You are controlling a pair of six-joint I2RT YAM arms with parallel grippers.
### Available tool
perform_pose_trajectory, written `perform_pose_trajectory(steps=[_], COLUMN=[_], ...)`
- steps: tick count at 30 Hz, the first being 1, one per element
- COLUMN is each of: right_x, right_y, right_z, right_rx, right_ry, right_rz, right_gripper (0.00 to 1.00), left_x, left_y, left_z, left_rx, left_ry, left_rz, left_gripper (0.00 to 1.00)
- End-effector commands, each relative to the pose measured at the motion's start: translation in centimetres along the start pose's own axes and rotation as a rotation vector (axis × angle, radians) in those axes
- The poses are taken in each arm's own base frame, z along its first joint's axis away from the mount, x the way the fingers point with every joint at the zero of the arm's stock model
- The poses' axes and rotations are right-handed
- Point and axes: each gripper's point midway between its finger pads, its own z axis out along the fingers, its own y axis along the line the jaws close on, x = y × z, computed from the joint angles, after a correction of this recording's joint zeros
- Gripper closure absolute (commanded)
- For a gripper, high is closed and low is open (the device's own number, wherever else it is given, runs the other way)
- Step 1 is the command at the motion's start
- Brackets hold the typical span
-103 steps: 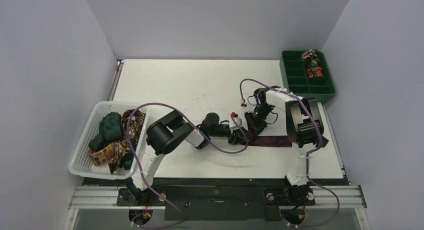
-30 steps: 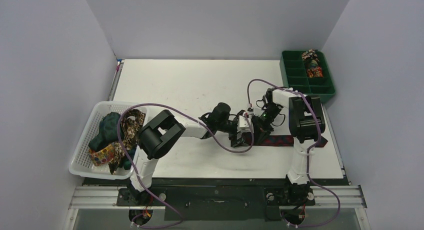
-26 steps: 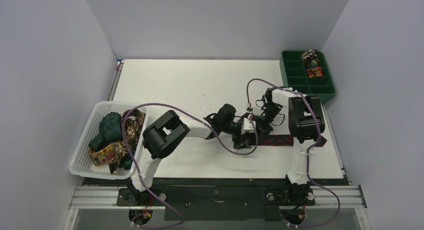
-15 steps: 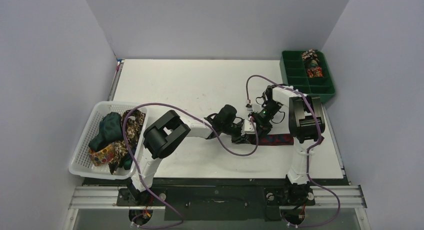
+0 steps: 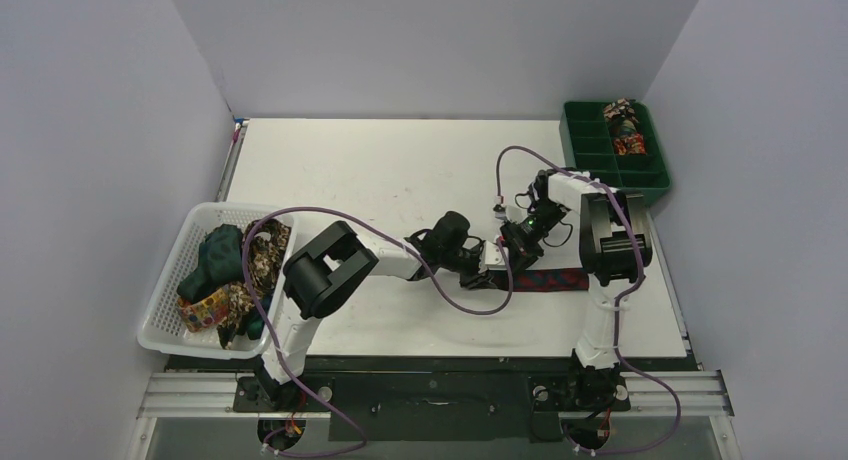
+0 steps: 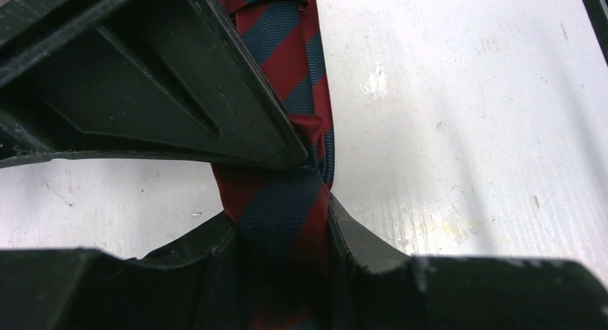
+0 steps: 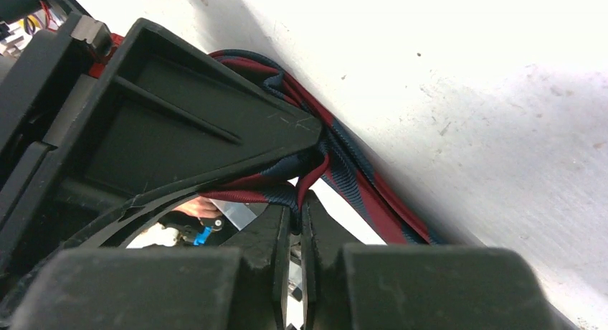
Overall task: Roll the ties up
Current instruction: Roll the tie at the center of the board.
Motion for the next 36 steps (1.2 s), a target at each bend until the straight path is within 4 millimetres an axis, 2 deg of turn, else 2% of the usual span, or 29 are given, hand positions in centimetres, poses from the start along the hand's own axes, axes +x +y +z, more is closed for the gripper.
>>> perform_pose_trajectory(steps=[1, 4, 5, 7, 8, 9, 10, 11, 12, 13, 14, 15, 18, 22, 26, 31, 36], right_x=[-0.9, -0.6, -0.4, -0.4, -0.5, -0.7, -0.7, -0.9, -1.1, -1.1, -1.1, -1.2, -1.1, -1.0, -1.2, -1.3, -1.5], right_y=[-0.2, -2.7, -3.6, -4.3, -4.2, -4.6, -4.7, -5.0, -5.2, -5.3, -5.7, -5.7, -6.0, -6.0, -5.9, -5.8, -5.8], right_z=[-1.2, -0.8, -0.6, -0.2, 0.1, 0.2, 0.5, 0.7, 1.0, 1.2, 1.4, 1.5, 1.8, 2.2, 2.4, 2.6, 2.8], right_rx=[0.071, 0.185, 0.224, 0.265, 0.279, 0.305, 0.328, 0.341, 0.357, 0.361, 0.370, 0.374, 0.383, 0.377, 0.368, 0.353, 0.335], right_ry=[-0.051, -0.034, -0.019, -0.001, 0.009, 0.011, 0.021, 0.017, 0.022, 0.028, 0.038, 0.040, 0.044, 0.046, 0.033, 0.023, 0.016], right_rz=[-0.060, -0.031, -0.027, -0.026, -0.031, -0.038, -0.040, -0.045, -0.044, -0.043, -0.034, -0.034, -0.036, -0.035, -0.033, -0.031, -0.030], right_gripper=[1.00, 1.00, 1.00, 1.00, 1.00, 1.00, 1.00, 1.00, 1.00, 1.00, 1.00, 1.00, 1.00, 1.00, 1.00, 1.00, 1.00], left_x=[4.8, 3.9, 4.1, 3.5, 2.3, 2.4, 1.1, 1.4, 0.2, 0.5, -0.4, 0.0, -1.3, -3.0, -3.7, -2.8, -2.0], left_y=[-1.9, -1.3, -1.3, -1.1, -0.6, -0.9, -0.2, -0.6, 0.1, -0.3, 0.3, 0.0, 0.7, 1.5, 1.6, 0.6, 1.8], left_z=[-0.9, -1.4, -1.7, -2.2, -2.5, -2.8, -3.2, -3.4, -3.8, -4.1, -4.5, -4.7, -4.9, -4.2, -3.0, -1.1, 0.3], left_rx=[0.029, 0.008, 0.003, -0.004, -0.017, -0.020, -0.042, -0.044, -0.067, -0.070, -0.092, -0.095, -0.122, -0.128, -0.114, -0.117, -0.192], left_ry=[0.131, 0.075, 0.073, 0.047, 0.010, 0.002, -0.044, -0.050, -0.094, -0.101, -0.142, -0.149, -0.222, -0.299, -0.349, -0.345, -0.368], left_rz=[-0.134, -0.150, -0.159, -0.156, -0.135, -0.156, -0.128, -0.144, -0.116, -0.131, -0.105, -0.125, -0.117, -0.151, -0.229, -0.233, -0.262], left_gripper=[0.78, 0.69, 0.61, 0.48, 0.44, 0.36, 0.31, 0.23, 0.21, 0.18, 0.17, 0.16, 0.16, 0.16, 0.13, 0.09, 0.21])
